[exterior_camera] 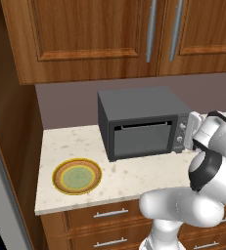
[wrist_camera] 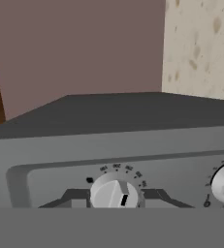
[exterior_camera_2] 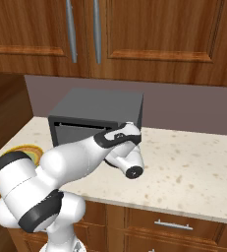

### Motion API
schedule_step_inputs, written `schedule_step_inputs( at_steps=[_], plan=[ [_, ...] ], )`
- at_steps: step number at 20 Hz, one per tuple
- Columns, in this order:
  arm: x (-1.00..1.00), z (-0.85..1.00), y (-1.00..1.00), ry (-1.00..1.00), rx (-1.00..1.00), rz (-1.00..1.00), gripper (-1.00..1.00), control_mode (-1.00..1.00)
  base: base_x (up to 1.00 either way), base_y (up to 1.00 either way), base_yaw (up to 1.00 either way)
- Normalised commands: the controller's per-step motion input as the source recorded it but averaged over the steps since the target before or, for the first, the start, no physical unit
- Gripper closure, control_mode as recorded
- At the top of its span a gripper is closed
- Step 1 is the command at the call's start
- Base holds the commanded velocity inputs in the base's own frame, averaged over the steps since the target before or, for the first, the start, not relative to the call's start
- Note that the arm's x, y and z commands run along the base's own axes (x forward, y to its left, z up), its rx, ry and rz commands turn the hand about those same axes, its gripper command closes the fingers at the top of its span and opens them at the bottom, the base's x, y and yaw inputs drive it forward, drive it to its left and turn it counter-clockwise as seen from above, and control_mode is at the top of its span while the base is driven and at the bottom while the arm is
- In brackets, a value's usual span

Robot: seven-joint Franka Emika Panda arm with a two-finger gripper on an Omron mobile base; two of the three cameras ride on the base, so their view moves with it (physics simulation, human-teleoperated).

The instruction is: Pull the toaster oven rack outwards. Pick up the baguette from the plate and place it on the toaster oven rack. Close the toaster oven door fully and set the temperature to the lowest setting.

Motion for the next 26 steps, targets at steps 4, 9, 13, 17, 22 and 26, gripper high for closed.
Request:
schedule_step_inputs(
  at_steps=[4, 9, 13, 17, 22, 26],
  plan=[
    [-0.04, -0.08, 0.00, -0.07, -0.18, 0.12, 1.00, -1.00, 0.00, 0.00, 0.00],
    [0.00, -0.17, 0.00, 0.00, -0.23, 0.14, 1.00, -1.00, 0.00, 0.00, 0.00],
    [0.00, -0.19, 0.00, 0.00, -0.26, 0.12, 1.00, -1.00, 0.00, 0.00, 0.00],
    [0.00, -0.21, 0.00, 0.03, -0.25, 0.10, 1.00, -1.00, 0.00, 0.00, 0.00],
    [0.00, -0.23, 0.00, 0.06, -0.25, 0.09, 1.00, -1.00, 0.00, 0.00, 0.00],
    [0.00, -0.22, 0.00, 0.05, -0.25, 0.09, 1.00, -1.00, 0.00, 0.00, 0.00]
  ],
)
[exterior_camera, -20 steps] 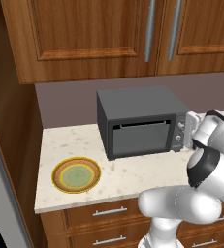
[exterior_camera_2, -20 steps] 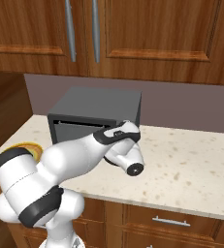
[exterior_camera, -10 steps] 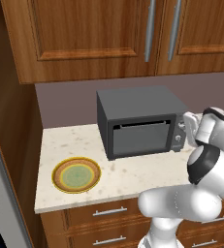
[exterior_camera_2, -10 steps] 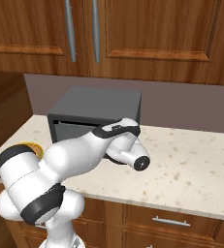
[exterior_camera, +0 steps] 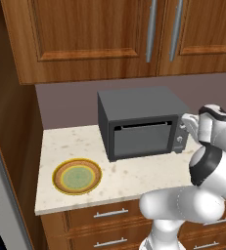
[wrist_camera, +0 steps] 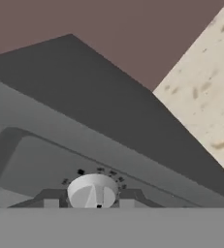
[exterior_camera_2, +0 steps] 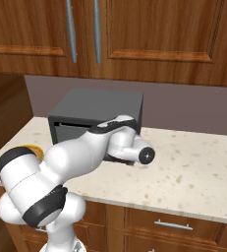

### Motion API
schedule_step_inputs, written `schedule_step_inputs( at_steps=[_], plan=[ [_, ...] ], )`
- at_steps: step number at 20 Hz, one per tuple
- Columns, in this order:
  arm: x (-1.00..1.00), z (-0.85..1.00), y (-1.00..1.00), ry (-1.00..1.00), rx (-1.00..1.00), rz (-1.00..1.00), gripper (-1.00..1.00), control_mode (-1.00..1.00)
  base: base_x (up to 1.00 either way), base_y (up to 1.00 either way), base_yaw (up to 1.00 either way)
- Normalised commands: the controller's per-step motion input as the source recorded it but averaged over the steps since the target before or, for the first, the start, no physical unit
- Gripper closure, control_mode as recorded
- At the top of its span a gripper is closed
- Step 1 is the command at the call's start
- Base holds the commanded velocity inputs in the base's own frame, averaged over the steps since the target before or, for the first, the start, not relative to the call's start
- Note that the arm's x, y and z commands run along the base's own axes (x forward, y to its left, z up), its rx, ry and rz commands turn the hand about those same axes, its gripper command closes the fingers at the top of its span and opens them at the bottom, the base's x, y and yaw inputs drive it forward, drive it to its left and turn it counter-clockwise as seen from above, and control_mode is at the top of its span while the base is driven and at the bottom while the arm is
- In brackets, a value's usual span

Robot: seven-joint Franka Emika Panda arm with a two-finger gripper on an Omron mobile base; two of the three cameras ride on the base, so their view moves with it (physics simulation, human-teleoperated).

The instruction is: Pull the toaster oven rack outwards. Pick up the baguette from the plate and place it on the toaster oven rack. Close the toaster oven door fully and set the temperature to the lowest setting.

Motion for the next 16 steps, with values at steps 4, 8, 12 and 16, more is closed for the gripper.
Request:
schedule_step_inputs(
  at_steps=[4, 8, 12, 16],
  plan=[
    [0.00, -0.23, 0.00, 0.05, -0.26, 0.08, 1.00, -1.00, 0.00, 0.00, 0.00],
    [0.00, -0.26, 0.00, 0.01, -0.27, 0.09, 1.00, -1.00, 0.00, 0.00, 0.00],
    [0.00, -0.31, 0.00, 0.00, -0.27, 0.10, 1.00, -1.00, 0.00, 0.00, 0.00],
    [0.00, -0.32, 0.00, 0.00, -0.27, 0.11, 1.00, -1.00, 0.00, 0.00, 0.00]
  ],
)
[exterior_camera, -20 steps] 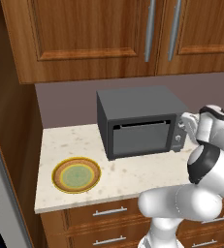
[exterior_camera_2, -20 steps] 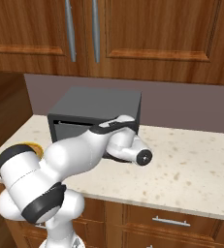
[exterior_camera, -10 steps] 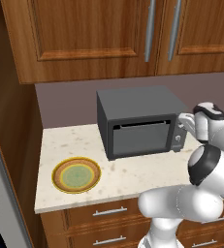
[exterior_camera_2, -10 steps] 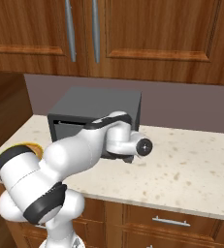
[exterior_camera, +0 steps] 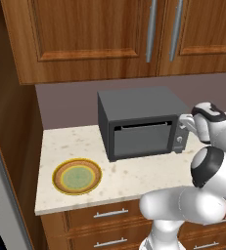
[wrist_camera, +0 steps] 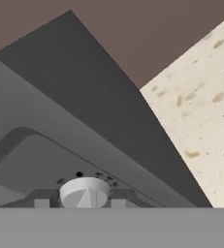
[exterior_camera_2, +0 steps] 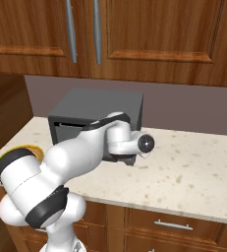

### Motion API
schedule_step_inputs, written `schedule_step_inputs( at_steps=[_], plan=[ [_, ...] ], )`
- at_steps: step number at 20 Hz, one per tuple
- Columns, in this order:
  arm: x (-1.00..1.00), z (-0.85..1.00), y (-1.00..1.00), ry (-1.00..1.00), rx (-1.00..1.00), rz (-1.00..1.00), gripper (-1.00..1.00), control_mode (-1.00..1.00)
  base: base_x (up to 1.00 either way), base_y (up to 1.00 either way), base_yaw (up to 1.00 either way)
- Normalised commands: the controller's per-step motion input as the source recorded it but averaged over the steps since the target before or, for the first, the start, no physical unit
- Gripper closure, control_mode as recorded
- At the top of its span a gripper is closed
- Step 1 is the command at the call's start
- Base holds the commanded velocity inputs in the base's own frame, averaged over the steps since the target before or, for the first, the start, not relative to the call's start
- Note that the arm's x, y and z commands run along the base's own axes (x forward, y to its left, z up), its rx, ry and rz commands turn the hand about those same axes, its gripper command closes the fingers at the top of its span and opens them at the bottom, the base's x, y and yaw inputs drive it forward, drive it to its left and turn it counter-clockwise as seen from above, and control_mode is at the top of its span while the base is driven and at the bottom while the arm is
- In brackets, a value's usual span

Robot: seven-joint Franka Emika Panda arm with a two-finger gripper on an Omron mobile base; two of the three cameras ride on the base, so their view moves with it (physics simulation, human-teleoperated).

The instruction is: Pull the toaster oven rack outwards. Pick up the baguette from the plate and place it on the toaster oven rack. Close the toaster oven door fully and set the temperature to the lowest setting.

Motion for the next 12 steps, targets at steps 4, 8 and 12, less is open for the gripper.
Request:
schedule_step_inputs(
  at_steps=[4, 8, 12],
  plan=[
    [0.00, -0.35, 0.00, 0.00, -0.27, 0.11, 1.00, -1.00, 0.00, 0.00, 0.00],
    [0.00, -0.40, 0.00, 0.00, -0.28, 0.11, 1.00, -1.00, 0.00, 0.00, 0.00],
    [0.00, -0.57, 0.00, -0.04, -0.25, 0.08, 1.00, -1.00, 0.00, 0.00, 0.00]
  ],
)
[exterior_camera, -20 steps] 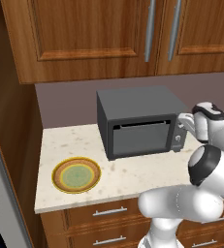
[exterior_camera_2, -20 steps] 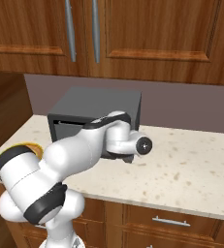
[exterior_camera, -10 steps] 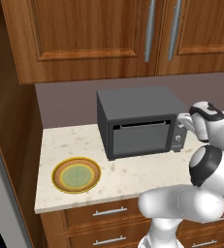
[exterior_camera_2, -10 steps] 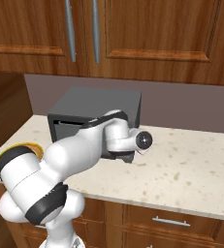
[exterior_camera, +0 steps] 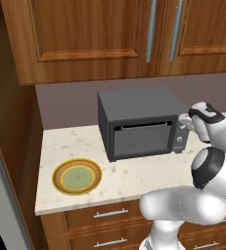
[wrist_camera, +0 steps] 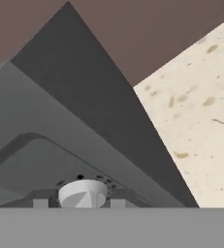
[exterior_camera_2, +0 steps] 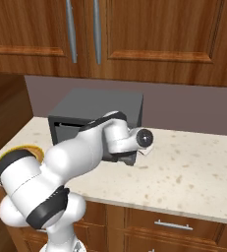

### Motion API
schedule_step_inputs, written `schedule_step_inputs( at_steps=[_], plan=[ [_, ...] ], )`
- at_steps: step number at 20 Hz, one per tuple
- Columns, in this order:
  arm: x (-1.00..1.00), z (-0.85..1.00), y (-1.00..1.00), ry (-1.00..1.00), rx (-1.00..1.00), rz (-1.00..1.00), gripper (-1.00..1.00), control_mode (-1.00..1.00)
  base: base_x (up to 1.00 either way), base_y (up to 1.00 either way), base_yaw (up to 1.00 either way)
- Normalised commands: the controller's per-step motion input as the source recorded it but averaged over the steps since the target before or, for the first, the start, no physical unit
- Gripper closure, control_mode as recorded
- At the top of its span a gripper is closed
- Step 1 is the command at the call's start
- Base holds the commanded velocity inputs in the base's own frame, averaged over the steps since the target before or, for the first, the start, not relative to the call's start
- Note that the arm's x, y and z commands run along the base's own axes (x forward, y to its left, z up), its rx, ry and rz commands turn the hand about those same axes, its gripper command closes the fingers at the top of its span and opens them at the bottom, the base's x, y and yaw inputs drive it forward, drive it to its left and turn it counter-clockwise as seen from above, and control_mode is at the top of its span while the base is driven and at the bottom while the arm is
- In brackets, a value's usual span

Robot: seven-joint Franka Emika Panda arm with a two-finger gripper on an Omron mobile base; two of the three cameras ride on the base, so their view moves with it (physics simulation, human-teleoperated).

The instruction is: Pull the toaster oven rack outwards. Pick up the baguette from the plate and place it on the toaster oven rack. Close the toaster oven door fully and set the temperature to the lowest setting.

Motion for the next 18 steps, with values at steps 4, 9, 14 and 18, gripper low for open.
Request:
schedule_step_inputs(
  at_steps=[4, 9, 14, 18],
  plan=[
    [-0.11, -0.35, 0.00, -0.23, -0.16, 0.11, 1.00, -1.00, 0.00, 0.00, 0.00],
    [-0.16, -0.51, 0.21, -0.24, -0.30, 0.21, 1.00, -1.00, 0.00, 0.00, 0.00],
    [0.00, -0.43, 0.20, -0.11, -0.33, 0.23, 1.00, -1.00, 0.00, 0.00, 0.00],
    [-0.01, -0.41, 0.06, -0.05, -0.30, 0.20, 1.00, -1.00, 0.00, 0.00, 0.00]
  ],
)
